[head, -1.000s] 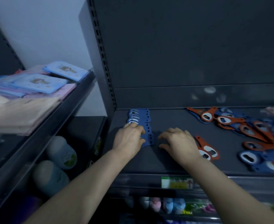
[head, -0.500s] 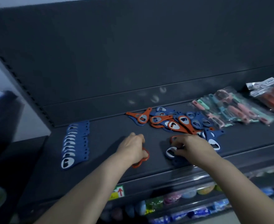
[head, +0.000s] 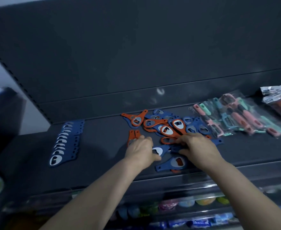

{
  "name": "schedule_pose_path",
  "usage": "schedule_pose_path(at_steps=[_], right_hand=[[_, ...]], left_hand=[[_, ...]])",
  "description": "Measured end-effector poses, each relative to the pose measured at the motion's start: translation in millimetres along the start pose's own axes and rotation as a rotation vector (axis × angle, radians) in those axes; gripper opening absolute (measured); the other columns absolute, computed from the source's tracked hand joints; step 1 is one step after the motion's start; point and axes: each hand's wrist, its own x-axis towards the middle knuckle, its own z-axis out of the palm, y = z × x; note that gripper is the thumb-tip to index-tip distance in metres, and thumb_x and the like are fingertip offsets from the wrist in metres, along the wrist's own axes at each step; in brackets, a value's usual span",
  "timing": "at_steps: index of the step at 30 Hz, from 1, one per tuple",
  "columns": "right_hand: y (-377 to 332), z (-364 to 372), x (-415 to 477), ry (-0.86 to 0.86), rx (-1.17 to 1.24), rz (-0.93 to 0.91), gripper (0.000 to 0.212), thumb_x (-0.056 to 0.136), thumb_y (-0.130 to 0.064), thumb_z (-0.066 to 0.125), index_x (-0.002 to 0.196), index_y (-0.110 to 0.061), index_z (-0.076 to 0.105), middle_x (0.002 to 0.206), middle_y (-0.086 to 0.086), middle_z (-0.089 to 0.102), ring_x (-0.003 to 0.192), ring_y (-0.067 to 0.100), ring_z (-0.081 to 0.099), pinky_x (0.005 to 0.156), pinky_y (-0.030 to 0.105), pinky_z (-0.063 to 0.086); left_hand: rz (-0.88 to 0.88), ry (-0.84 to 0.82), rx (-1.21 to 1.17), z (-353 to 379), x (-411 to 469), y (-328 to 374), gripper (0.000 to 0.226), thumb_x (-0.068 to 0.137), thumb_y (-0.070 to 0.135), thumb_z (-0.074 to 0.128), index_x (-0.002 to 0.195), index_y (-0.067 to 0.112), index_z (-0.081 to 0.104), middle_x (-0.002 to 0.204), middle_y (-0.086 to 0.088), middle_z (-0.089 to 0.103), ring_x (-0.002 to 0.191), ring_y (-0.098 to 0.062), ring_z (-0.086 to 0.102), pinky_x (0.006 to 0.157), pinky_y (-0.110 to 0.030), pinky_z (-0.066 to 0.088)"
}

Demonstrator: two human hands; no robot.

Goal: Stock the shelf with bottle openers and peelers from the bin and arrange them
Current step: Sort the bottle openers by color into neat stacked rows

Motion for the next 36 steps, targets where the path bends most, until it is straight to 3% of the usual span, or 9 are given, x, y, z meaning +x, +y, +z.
schedule_pose_path(at_steps=[3, 8, 13, 17, 20, 22, 28, 32, 36], right_hand=[[8, -2, 0, -0.020, -0.019, -0.007, 0.037, 0.082, -0.037, 0.069, 0.117, -0.033, 0.058, 0.118, -0.009, 0.060, 0.111, 0.019, 0.050, 0.087, 0.034, 0.043], [16, -6, 3, -0.047, -0.062, -0.009, 0.046, 0.080, -0.041, 0.070, 0.122, -0.032, 0.054, 0.123, -0.007, 0.059, 0.115, 0.020, 0.050, 0.090, 0.034, 0.039], [10, -9, 11, -0.093, -0.124, -0.027, 0.046, 0.084, -0.044, 0.065, 0.126, -0.031, 0.054, 0.125, -0.004, 0.054, 0.120, 0.020, 0.045, 0.092, 0.036, 0.036], [-4, -13, 11, -0.071, 0.007, -0.072, 0.046, 0.081, -0.046, 0.068, 0.123, -0.032, 0.054, 0.122, -0.006, 0.052, 0.116, 0.018, 0.048, 0.088, 0.034, 0.042], [-11, -24, 7, -0.289, 0.004, -0.142, 0.050, 0.071, -0.048, 0.076, 0.115, -0.037, 0.058, 0.115, -0.012, 0.053, 0.106, 0.014, 0.052, 0.077, 0.030, 0.044], [-16, -23, 7, -0.340, -0.096, -0.182, 0.048, 0.071, -0.048, 0.076, 0.115, -0.037, 0.060, 0.116, -0.010, 0.052, 0.108, 0.015, 0.051, 0.075, 0.028, 0.040], [-45, 4, 18, -0.149, -0.017, -0.098, 0.048, 0.079, -0.053, 0.066, 0.113, -0.024, 0.049, 0.109, -0.003, 0.060, 0.102, 0.022, 0.057, 0.069, 0.030, 0.038], [-61, 17, 23, -0.024, 0.016, -0.033, 0.044, 0.090, -0.061, 0.044, 0.113, -0.024, 0.051, 0.104, -0.002, 0.067, 0.100, 0.023, 0.062, 0.069, 0.032, 0.041], [-58, 14, 31, 0.000, -0.074, -0.111, 0.023, 0.097, -0.038, 0.043, 0.112, -0.027, 0.057, 0.108, 0.000, 0.066, 0.099, 0.025, 0.060, 0.073, 0.033, 0.047]], left_hand=[[-0.061, -0.004, -0.023, -4, 3, 5, 0.051, 0.076, 0.044, 0.077, 0.111, 0.016, 0.052, 0.107, 0.000, 0.058, 0.101, -0.022, 0.056, 0.083, -0.033, 0.046], [-0.124, 0.122, -0.297, -10, 4, -5, 0.019, 0.080, 0.026, 0.075, 0.089, 0.022, 0.058, 0.082, 0.006, 0.065, 0.084, -0.016, 0.063, 0.075, -0.034, 0.052], [-0.131, 0.211, -0.410, -15, -1, -14, 0.012, 0.084, 0.026, 0.072, 0.086, 0.023, 0.060, 0.075, 0.009, 0.066, 0.074, -0.008, 0.062, 0.062, -0.023, 0.046], [-0.124, 0.251, -0.416, -18, -5, -19, 0.011, 0.085, 0.025, 0.071, 0.089, 0.022, 0.062, 0.073, 0.011, 0.064, 0.071, -0.006, 0.060, 0.058, -0.019, 0.041], [-0.127, 0.248, -0.400, -17, -5, -27, 0.011, 0.084, 0.024, 0.072, 0.087, 0.022, 0.061, 0.071, 0.011, 0.062, 0.069, -0.006, 0.058, 0.057, -0.019, 0.040], [-0.138, 0.250, -0.394, -16, -5, -32, 0.012, 0.083, 0.025, 0.073, 0.086, 0.022, 0.061, 0.071, 0.011, 0.063, 0.069, -0.006, 0.058, 0.057, -0.020, 0.042], [-0.188, 0.314, -0.413, -13, -3, -47, 0.013, 0.083, 0.028, 0.072, 0.087, 0.021, 0.061, 0.073, 0.009, 0.064, 0.072, -0.012, 0.061, 0.062, -0.026, 0.046], [-0.253, 0.377, -0.422, -16, -5, -64, 0.015, 0.085, 0.032, 0.070, 0.089, 0.022, 0.060, 0.076, 0.008, 0.064, 0.074, -0.012, 0.061, 0.064, -0.027, 0.048], [-0.286, 0.432, -0.440, -19, -10, -79, 0.016, 0.087, 0.033, 0.069, 0.089, 0.020, 0.059, 0.072, 0.009, 0.060, 0.071, -0.011, 0.058, 0.061, -0.026, 0.043]])
